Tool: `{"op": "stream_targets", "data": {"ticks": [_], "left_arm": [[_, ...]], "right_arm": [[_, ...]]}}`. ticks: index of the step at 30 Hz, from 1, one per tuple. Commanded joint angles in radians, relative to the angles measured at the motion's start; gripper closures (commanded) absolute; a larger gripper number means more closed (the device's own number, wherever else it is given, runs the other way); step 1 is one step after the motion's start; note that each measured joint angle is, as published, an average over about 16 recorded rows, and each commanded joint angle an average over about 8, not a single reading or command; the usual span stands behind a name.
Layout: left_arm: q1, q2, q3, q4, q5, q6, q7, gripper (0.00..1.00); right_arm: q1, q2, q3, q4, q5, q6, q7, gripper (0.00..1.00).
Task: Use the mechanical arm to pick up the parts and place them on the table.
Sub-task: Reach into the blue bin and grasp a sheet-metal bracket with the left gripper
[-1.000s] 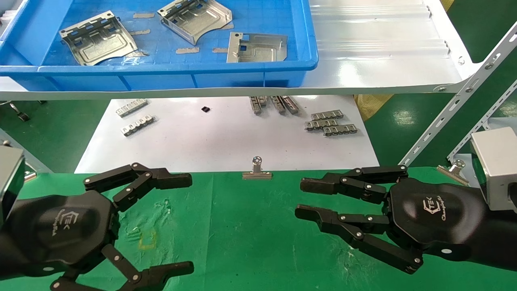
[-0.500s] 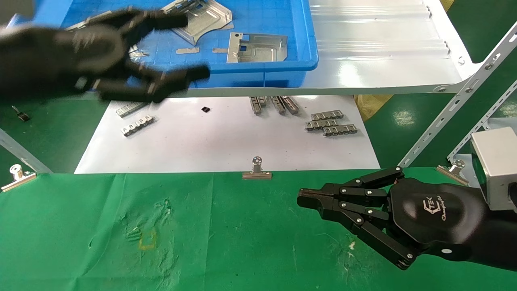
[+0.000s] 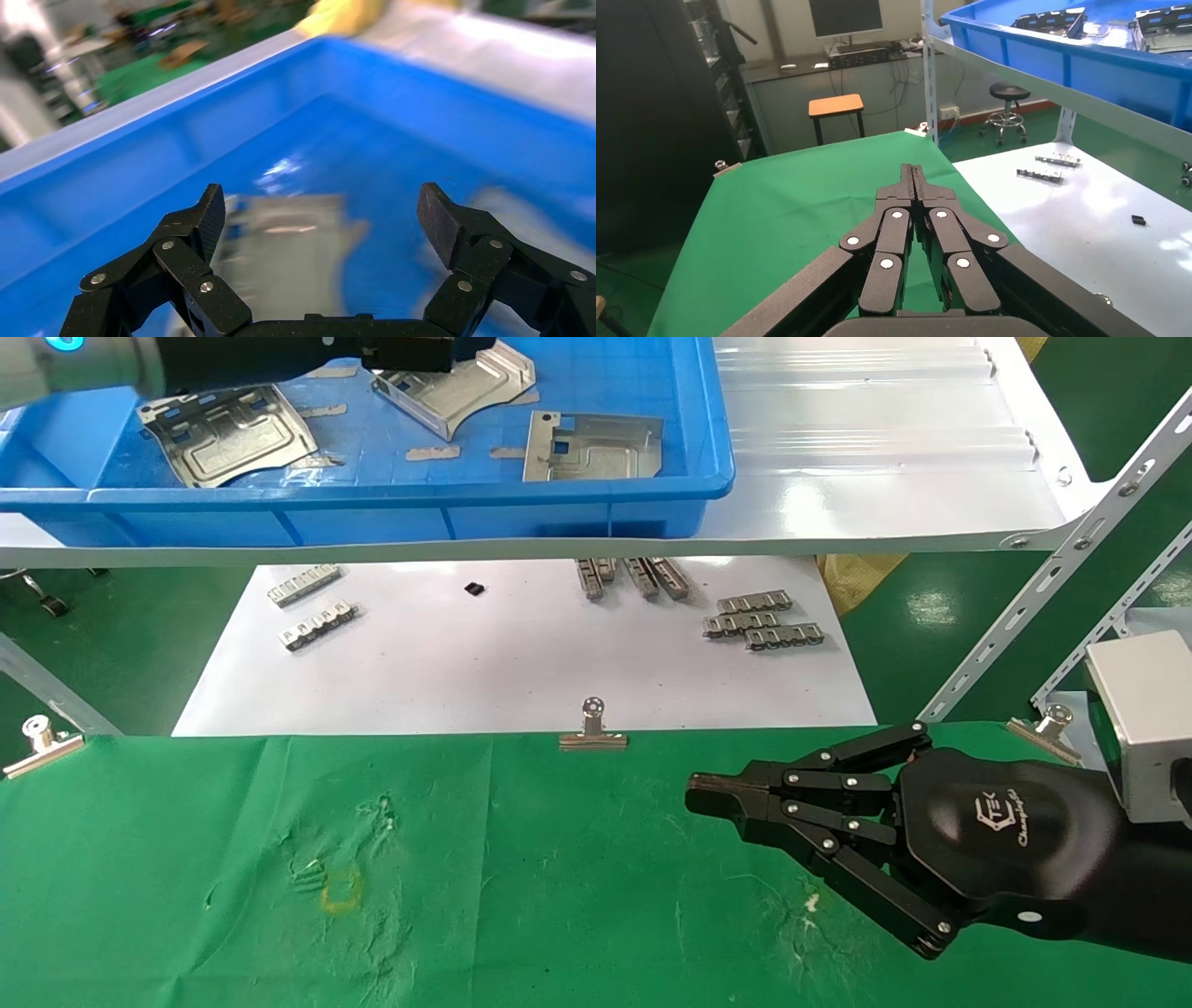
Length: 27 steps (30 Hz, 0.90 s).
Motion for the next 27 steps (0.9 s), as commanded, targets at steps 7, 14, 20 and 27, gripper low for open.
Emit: {"op": "stream_targets", "data": {"ticks": [7,14,20,27], "left_arm": [[-0.065,0.078,0.024,0.169,0.053,-0.164,0.019,1.00],[-0.084,0.090,0.051,0.228,0.092,-0.162,0.009,1.00],[-0.088,0.085,0.055,0.239,0.098,-0.141,0.018,1.00],[-0.081,0.083,0.052,0.240,0.093,-0.172,0.048,1.00]], "right_arm": [[0.000,0.000,0.000,0.000,0.000,0.000,0.000,0.00],[0.000,0.000,0.000,0.000,0.000,0.000,0.000,0.00],[0.000,0.000,0.000,0.000,0.000,0.000,0.000,0.00],[0.000,0.000,0.000,0.000,0.000,0.000,0.000,0.00]]}}
